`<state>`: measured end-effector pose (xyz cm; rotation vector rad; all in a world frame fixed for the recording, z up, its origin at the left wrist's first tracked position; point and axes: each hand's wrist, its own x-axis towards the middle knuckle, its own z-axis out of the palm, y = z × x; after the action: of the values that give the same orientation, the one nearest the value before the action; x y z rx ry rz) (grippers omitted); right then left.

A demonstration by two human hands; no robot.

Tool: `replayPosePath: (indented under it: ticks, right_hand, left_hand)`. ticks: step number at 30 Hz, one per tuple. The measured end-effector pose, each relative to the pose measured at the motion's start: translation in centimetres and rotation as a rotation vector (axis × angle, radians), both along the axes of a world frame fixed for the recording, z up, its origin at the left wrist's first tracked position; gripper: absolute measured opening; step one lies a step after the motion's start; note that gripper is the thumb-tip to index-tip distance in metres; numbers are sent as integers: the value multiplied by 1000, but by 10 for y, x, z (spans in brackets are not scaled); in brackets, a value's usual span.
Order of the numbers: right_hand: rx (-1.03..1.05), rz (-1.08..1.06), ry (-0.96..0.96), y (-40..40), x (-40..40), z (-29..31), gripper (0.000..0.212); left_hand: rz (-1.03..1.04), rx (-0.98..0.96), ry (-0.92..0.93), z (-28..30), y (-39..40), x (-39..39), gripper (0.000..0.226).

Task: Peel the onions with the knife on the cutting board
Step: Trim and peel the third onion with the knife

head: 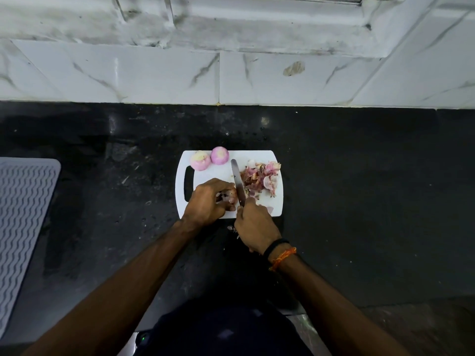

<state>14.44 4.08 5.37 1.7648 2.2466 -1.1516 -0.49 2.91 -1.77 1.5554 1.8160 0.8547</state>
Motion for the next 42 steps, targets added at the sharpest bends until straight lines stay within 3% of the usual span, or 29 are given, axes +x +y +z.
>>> replayPosePath:
  ticks: [38, 42]
  right_hand:
    - [32, -13, -58, -20, -3, -25, 35]
    - [12, -21, -77, -30, 4, -26, 32]
  left_hand:
    - [61, -70, 45, 5, 4, 8, 41]
    - [71, -67, 56, 6, 3, 11, 53]
